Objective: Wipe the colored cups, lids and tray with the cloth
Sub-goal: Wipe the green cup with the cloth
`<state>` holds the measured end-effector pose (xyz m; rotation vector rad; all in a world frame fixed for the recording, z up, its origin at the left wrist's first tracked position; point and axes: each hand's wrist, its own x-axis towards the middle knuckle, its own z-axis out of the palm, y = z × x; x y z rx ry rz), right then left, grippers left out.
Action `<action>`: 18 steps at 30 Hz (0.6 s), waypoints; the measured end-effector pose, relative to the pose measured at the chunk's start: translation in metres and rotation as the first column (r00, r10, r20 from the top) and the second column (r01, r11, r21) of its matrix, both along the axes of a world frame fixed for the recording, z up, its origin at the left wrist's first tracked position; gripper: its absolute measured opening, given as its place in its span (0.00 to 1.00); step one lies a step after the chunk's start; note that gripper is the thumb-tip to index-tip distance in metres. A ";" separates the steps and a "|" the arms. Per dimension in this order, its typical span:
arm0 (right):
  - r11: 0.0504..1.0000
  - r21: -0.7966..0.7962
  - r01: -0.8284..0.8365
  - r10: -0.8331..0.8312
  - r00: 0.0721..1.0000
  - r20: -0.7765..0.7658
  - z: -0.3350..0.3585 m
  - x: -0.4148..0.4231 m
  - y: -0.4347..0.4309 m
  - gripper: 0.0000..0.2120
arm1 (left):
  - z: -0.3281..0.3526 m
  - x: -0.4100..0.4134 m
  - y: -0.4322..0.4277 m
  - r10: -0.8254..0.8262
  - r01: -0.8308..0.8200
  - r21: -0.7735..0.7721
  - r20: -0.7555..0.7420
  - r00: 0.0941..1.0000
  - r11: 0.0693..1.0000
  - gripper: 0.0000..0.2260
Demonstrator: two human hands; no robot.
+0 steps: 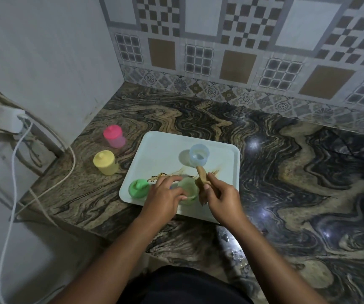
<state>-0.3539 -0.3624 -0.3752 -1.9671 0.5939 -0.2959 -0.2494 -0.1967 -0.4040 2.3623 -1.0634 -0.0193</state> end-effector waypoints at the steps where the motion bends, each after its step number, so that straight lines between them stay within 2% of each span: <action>1: 0.999 0.038 0.020 -0.020 1.000 0.012 -0.002 0.001 -0.001 0.20 | 0.003 0.002 0.000 0.007 -0.008 -0.025 -0.017 1.000 1.000 0.02; 6: 0.979 0.199 0.052 -0.074 0.991 0.108 0.007 0.011 -0.003 0.21 | 0.045 0.020 0.003 0.054 -0.147 -0.261 -0.332 0.942 0.954 0.04; 14: 0.997 0.068 0.034 -0.054 0.950 0.308 0.047 0.028 -0.002 0.19 | 0.116 0.044 0.024 0.074 -0.262 -0.412 -0.418 0.905 0.873 0.04; 18: 0.996 0.069 -0.055 0.026 0.928 0.372 0.066 0.035 0.016 0.18 | 0.130 0.045 0.028 0.068 -0.266 -0.449 -0.410 0.909 0.853 0.05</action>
